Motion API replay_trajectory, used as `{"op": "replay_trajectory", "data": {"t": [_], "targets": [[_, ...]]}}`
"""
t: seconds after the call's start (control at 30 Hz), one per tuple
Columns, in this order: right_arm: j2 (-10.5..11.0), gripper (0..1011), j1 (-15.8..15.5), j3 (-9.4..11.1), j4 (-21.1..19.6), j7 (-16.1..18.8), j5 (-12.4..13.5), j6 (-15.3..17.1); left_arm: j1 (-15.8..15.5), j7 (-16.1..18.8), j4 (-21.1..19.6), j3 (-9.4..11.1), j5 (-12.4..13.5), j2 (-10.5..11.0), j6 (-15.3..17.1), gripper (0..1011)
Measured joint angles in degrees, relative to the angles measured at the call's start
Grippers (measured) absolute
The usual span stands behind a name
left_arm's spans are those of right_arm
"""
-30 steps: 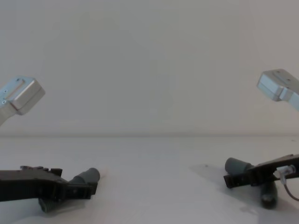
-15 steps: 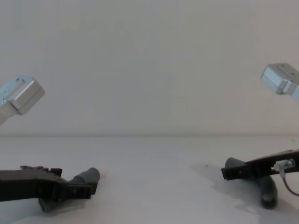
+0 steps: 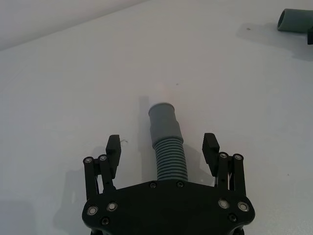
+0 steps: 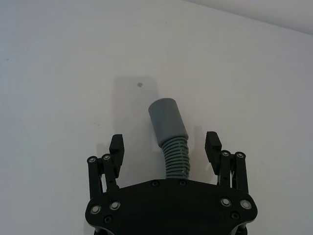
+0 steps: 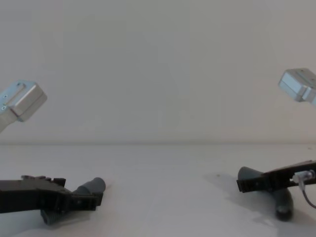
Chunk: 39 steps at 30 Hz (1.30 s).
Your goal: Use both hands to pick up one end of the pipe from the table, align the ends, and insert them.
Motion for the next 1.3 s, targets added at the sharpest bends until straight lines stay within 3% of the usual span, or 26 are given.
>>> {"op": "replay_trajectory", "data": {"t": [0.17,0.33,0.97,1.3], "targets": [[0.0,980,0.0,0.1,0.1,0.1,-0.2,0.0,0.0,0.0,0.0,0.0,0.0,0.0,0.0,1001],[0.0,870,-0.1,0.2,0.1,0.1,-0.3,0.0,0.0,0.0,0.0,0.0,0.0,0.0,0.0,1001],[0.1,266,-0.1,0.3,0.2,0.2,-0.5,-0.1,0.1,0.1,0.0,-0.2,-0.2,-0.3,0.4,1001],[0.1,147,-0.1,0.3,0.2,0.2,-0.6,-0.1,0.5,1.1,-0.1,-0.7,-1.6,-1.3,2.2,1001]]}}
